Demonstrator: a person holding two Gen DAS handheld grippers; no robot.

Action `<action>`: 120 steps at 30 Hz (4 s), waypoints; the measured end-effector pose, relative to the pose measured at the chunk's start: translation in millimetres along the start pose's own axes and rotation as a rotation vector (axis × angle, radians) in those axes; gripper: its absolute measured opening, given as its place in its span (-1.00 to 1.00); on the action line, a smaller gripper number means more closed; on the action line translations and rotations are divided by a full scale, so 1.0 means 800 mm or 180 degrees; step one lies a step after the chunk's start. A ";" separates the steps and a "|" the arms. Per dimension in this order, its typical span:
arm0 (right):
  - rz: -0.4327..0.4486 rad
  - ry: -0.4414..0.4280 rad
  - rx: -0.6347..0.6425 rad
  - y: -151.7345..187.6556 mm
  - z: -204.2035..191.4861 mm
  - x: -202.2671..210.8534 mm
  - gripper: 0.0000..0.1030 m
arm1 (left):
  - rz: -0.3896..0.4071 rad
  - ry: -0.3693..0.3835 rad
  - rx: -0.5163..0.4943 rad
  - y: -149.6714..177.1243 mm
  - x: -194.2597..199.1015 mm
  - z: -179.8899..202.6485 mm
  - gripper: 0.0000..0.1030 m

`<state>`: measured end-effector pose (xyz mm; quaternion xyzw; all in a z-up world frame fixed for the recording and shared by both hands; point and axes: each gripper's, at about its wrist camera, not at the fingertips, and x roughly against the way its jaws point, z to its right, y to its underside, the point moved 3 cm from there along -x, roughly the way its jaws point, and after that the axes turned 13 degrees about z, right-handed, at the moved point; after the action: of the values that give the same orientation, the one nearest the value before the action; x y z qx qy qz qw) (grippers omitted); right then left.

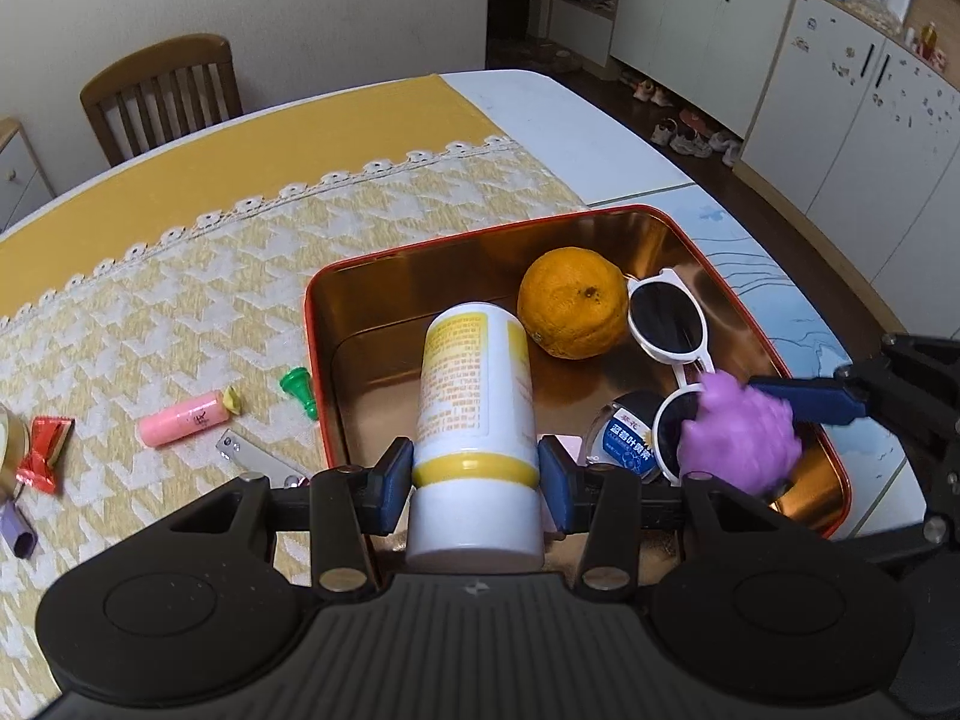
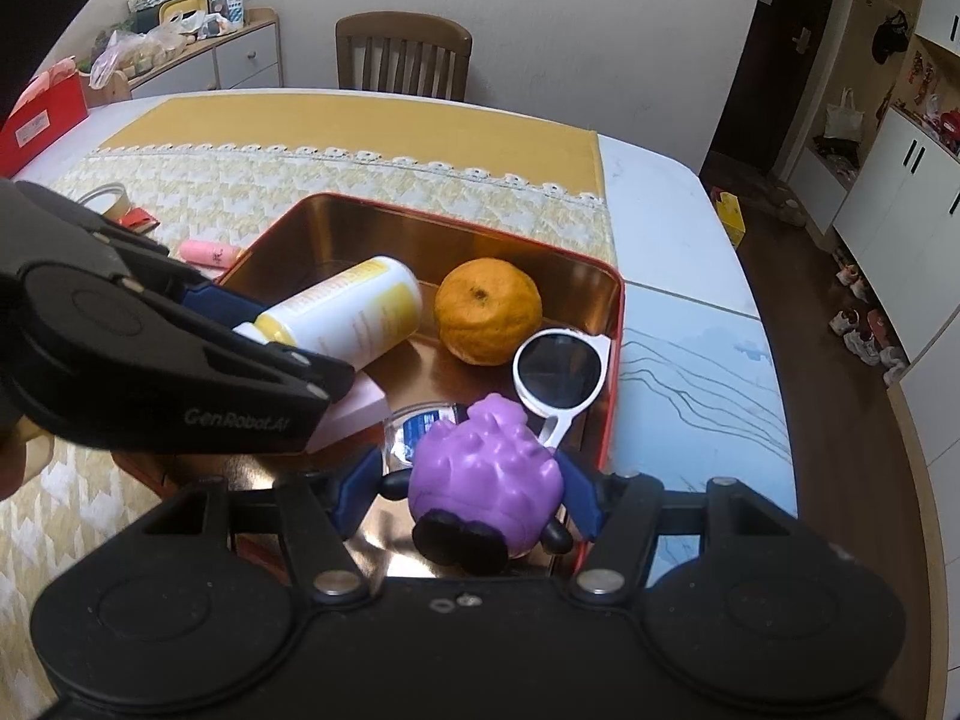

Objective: Organize rigid objects
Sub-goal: 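Open the left tool to drop the bottle while the right tool releases the purple toy, then move the left tool to the clear jar lid while the right tool moves to the purple block, then grasp the clear jar lid with the left tool while the right tool grasps the purple block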

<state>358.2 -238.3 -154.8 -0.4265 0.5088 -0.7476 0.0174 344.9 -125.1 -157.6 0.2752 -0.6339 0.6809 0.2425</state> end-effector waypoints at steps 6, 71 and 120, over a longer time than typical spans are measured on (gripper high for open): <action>-0.0060 -0.0043 0.0098 0.004 -0.005 0.004 0.25 | -0.0014 -0.0019 0.0035 -0.001 0.002 -0.002 -0.13; 0.0749 -0.0151 -0.0497 -0.070 -0.188 0.103 1.00 | 0.1151 -0.0131 0.0234 0.059 0.221 -0.248 0.64; 0.0112 -0.0803 0.0268 -0.100 -0.373 -0.150 0.15 | 0.0595 -0.0393 0.0306 0.058 0.026 -0.402 0.65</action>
<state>271.5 78.1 -202.0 -0.5070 0.4782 -0.7083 0.1122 276.6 191.6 -192.3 0.2677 -0.6371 0.7119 0.1249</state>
